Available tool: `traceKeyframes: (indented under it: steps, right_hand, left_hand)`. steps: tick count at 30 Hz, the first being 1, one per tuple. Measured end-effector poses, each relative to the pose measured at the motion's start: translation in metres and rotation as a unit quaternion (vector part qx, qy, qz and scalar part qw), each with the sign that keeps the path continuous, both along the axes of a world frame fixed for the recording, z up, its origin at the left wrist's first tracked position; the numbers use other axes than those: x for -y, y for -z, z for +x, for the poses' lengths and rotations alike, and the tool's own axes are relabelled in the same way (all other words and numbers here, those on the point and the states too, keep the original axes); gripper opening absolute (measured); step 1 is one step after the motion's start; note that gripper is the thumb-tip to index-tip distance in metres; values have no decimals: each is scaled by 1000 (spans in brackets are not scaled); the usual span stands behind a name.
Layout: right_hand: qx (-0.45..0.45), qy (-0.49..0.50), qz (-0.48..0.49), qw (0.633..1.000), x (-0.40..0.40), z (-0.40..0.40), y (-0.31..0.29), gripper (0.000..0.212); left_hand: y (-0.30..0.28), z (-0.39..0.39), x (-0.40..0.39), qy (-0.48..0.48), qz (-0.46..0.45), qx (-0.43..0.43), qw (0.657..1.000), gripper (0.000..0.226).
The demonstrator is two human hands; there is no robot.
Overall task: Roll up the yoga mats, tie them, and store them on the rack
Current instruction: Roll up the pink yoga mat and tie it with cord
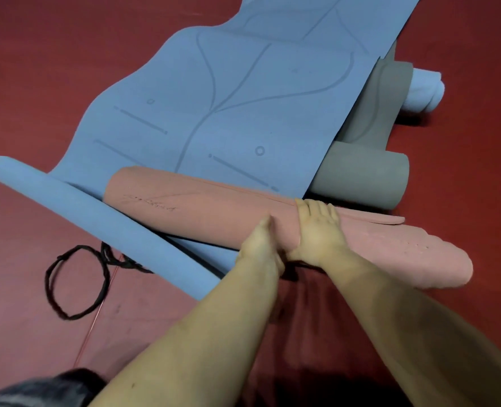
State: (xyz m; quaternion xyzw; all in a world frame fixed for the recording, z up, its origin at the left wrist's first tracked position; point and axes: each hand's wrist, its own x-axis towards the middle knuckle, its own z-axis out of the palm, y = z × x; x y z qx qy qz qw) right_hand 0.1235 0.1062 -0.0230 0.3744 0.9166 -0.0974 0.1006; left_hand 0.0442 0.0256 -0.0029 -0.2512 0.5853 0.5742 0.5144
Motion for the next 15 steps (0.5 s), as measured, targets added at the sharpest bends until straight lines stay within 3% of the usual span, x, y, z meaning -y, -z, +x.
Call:
traceKeyframes:
  steps: [3, 7, 9, 11, 15]
  right_hand:
    - [-31, 15, 47, 998, 21, 10, 4, 118]
    - [-114, 90, 129, 981, 46, 19, 12, 121]
    - [-152, 126, 155, 968, 60, 19, 4, 120]
    - [-178, 174, 155, 956, 72, 17, -8, 122]
    - [-251, 225, 123, 933, 86, 19, -39, 120]
  left_hand:
    - [-7, 0, 5, 45, 38, 67, 996, 79]
    - [-9, -3, 16, 49, 3, 70, 996, 63]
    - [-22, -5, 18, 57, 28, 48, 997, 66]
    - [-34, -7, 19, 60, 36, 5, 998, 84]
    - [-73, -6, 30, 84, 58, -100, 990, 76]
